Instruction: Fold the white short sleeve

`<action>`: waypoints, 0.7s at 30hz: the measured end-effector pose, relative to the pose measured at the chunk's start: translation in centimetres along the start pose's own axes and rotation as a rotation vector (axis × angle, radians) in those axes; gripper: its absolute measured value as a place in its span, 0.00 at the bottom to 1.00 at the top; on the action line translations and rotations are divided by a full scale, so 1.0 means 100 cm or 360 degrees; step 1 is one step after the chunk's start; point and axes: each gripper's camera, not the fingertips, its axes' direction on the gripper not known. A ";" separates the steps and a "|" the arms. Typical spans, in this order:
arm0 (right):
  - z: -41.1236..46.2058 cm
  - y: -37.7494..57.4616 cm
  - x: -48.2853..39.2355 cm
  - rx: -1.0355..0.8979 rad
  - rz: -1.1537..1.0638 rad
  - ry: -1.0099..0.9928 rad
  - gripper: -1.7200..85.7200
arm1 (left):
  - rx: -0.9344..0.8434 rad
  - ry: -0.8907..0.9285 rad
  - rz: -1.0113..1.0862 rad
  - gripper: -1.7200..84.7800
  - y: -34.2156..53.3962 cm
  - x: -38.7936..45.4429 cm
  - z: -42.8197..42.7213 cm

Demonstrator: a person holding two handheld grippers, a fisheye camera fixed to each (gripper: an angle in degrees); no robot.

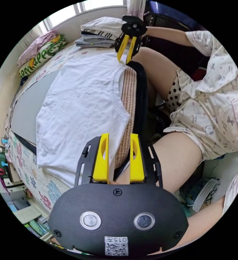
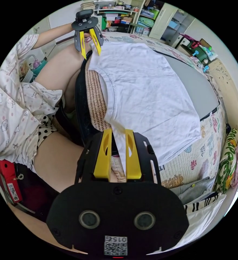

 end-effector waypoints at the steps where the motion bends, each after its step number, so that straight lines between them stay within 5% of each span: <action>1: 0.003 0.000 -0.001 -0.0013 -0.0008 0.0013 0.11 | -0.0023 -0.0001 0.0009 0.14 0.000 0.002 0.004; 13: 0.002 -0.033 0.006 0.0031 0.0089 -0.0119 0.01 | 0.0148 0.0149 -0.0009 0.02 0.011 0.016 -0.030; 21: -0.059 -0.125 0.092 0.0149 0.0274 -0.0007 0.01 | 0.0519 0.0131 -0.0483 0.02 -0.004 -0.164 -0.138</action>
